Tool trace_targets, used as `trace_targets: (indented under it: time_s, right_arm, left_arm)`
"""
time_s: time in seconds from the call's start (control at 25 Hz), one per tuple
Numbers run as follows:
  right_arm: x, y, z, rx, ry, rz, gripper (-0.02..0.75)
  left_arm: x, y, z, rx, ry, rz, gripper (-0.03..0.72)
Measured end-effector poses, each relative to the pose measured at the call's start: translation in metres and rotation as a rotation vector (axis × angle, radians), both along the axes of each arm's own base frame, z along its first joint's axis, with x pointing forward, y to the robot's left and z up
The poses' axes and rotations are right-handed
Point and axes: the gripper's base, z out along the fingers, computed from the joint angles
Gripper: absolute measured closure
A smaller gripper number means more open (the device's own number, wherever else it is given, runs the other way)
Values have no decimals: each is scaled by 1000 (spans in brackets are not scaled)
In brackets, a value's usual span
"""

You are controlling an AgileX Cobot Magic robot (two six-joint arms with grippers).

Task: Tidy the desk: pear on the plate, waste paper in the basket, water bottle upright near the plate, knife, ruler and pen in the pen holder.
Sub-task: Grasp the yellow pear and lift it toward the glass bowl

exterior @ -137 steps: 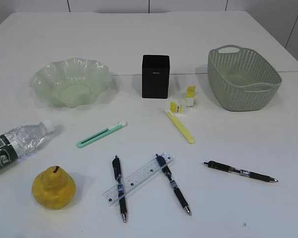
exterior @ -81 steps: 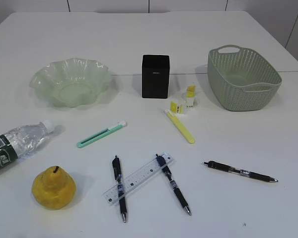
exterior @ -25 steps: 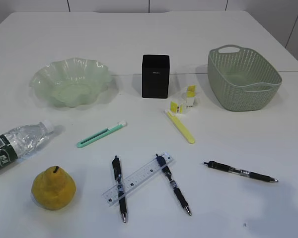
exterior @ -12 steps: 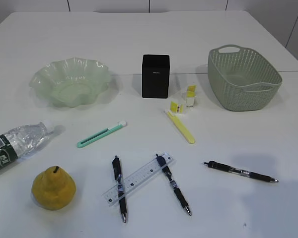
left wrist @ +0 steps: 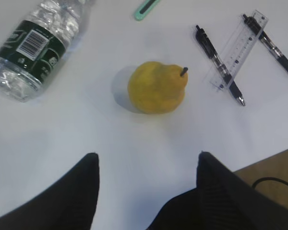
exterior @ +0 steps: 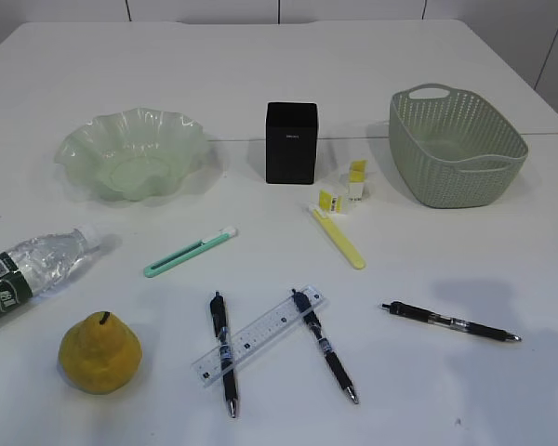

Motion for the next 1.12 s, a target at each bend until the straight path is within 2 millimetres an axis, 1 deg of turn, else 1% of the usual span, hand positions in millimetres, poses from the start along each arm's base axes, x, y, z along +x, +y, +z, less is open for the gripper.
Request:
trace_targets:
  time_s: [0.2,0.36,0.48,0.6,0.72,0.88,1.0,1.12]
  right_arm:
    - [0,0,0,4,0,-8,349]
    - [0,0,0,5,-1,-10,349]
    - [0,0,0,5,-1,-10,349]
    - [0,0,0,5,-1,-10,349]
    - [0,0,0,6,-1,-12,349]
    - [0,0,0,7,-1,-14,349]
    - [0,0,0,9,-2,-17,349]
    - [0,0,0,11,-2,-22,349]
  left_arm:
    - [19,-4,-15,7,93,-58,231]
    - [30,-5,-21,23,130,-92,189]
    - [41,-7,-10,26,116,-104,167]
    - [54,-8,4,26,118,-121,160]
    - [69,-11,14,26,161,-145,160]
    - [88,-14,22,13,237,-180,159]
    - [104,-21,19,6,276,-205,159]
    - [110,-35,10,19,314,-260,159]
